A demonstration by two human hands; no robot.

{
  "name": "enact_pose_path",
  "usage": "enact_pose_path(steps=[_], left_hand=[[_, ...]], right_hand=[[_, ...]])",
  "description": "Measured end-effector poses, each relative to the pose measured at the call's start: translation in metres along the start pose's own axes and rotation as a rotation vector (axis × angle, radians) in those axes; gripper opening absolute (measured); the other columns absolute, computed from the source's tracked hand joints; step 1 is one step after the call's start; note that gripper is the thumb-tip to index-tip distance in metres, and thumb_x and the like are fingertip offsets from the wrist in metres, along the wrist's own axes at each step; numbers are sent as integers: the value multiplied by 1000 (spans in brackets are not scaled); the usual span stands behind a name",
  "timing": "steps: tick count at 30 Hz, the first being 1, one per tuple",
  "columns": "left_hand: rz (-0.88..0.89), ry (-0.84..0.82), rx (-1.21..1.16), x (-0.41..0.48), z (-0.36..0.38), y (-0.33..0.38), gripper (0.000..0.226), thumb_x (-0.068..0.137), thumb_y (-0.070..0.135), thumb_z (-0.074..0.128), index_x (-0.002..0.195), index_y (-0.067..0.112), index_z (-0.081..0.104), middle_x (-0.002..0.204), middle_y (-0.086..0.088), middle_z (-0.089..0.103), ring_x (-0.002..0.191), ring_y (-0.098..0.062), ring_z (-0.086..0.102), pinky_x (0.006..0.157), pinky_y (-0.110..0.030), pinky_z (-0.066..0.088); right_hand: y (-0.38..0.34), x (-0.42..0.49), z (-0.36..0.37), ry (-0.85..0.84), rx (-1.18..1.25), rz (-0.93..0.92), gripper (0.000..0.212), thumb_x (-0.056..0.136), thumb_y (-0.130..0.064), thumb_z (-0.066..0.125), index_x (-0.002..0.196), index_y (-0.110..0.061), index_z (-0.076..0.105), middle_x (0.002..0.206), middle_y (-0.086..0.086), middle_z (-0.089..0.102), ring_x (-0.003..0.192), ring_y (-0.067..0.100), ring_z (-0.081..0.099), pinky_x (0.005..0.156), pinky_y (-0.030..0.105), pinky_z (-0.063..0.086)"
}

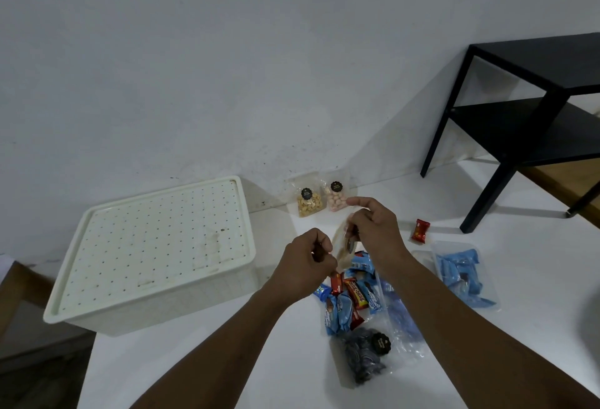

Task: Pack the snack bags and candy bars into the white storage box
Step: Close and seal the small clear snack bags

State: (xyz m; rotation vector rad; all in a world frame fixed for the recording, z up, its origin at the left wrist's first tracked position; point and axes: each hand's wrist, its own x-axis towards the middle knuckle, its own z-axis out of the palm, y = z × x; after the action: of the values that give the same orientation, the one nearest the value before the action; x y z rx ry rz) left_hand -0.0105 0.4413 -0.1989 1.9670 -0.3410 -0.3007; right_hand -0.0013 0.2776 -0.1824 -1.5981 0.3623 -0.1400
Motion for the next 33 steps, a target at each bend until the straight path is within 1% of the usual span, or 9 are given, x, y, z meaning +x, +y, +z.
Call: enact_pose_path(steps=[3, 7, 10, 14, 17, 20, 26, 29, 33], left_hand=[[79, 55, 10, -1, 0, 3, 12, 80, 16, 62, 78, 26, 56, 87, 2, 60, 75, -17, 64, 70, -34, 59], [196, 16, 170, -7, 4, -12, 12, 78, 29, 69, 84, 38, 70, 129, 11, 47, 113, -7, 51, 78, -9, 48], [238, -39, 350, -6, 14, -29, 36, 81, 38, 55, 113, 37, 71, 145, 10, 42, 127, -8, 42, 99, -24, 46], [160, 88, 212, 13, 22, -34, 38, 87, 19, 51, 120, 24, 67, 121, 4, 68, 110, -13, 63, 91, -38, 56], [88, 185, 147, 37, 18, -33, 30, 91, 8, 55, 110, 23, 73, 113, 8, 72, 103, -9, 67, 87, -29, 58], [-2, 176, 93, 64, 14, -34, 33, 87, 0, 60, 101, 27, 76, 104, 13, 74, 94, -2, 69, 83, -27, 59], [-101, 236, 84, 129, 2, -49, 37, 86, -7, 61, 96, 25, 76, 100, 7, 73, 88, -6, 69, 67, -7, 52], [-151, 320, 162, 167, -3, -67, 38, 87, -8, 57, 98, 23, 76, 104, 6, 73, 93, -8, 67, 73, -5, 49], [-254, 417, 179, 209, -6, -100, 41, 84, -9, 52, 93, 23, 77, 101, 2, 74, 94, -13, 69, 86, -24, 55]], right_hand=[[2, 2, -3, 40, -1, 2, 36, 89, 3, 45, 108, -20, 65, 73, 14, 65, 64, 20, 58, 66, 38, 52], [9, 9, -9, 182, 115, 94, 31, 90, 1, 49, 109, -17, 65, 72, 12, 67, 67, 19, 61, 75, 39, 57], [11, 16, -10, 206, 200, 178, 31, 87, 3, 51, 108, -15, 65, 71, 12, 67, 65, 19, 61, 69, 36, 56], [12, 23, -10, 70, 259, 226, 29, 89, -1, 54, 112, -17, 60, 79, 14, 67, 69, 21, 60, 62, 33, 49], [23, 35, -23, 35, 20, 151, 22, 90, -14, 61, 108, -24, 53, 93, 10, 63, 80, 20, 56, 64, 29, 45], [37, 53, -37, -178, -34, 167, 10, 87, -8, 61, 90, -18, 61, 92, 6, 61, 87, 22, 54, 73, 35, 43], [45, 129, -28, -366, -122, 229, 24, 89, -2, 56, 95, -16, 75, 110, 15, 70, 100, 30, 67, 85, 40, 57], [56, 180, -12, -410, -198, 238, 26, 87, -7, 56, 92, -24, 76, 108, 14, 70, 94, 30, 69, 81, 41, 58], [78, 234, 11, -467, -221, 241, 25, 87, -7, 56, 94, -23, 75, 106, 9, 71, 102, 29, 68, 92, 48, 56]])
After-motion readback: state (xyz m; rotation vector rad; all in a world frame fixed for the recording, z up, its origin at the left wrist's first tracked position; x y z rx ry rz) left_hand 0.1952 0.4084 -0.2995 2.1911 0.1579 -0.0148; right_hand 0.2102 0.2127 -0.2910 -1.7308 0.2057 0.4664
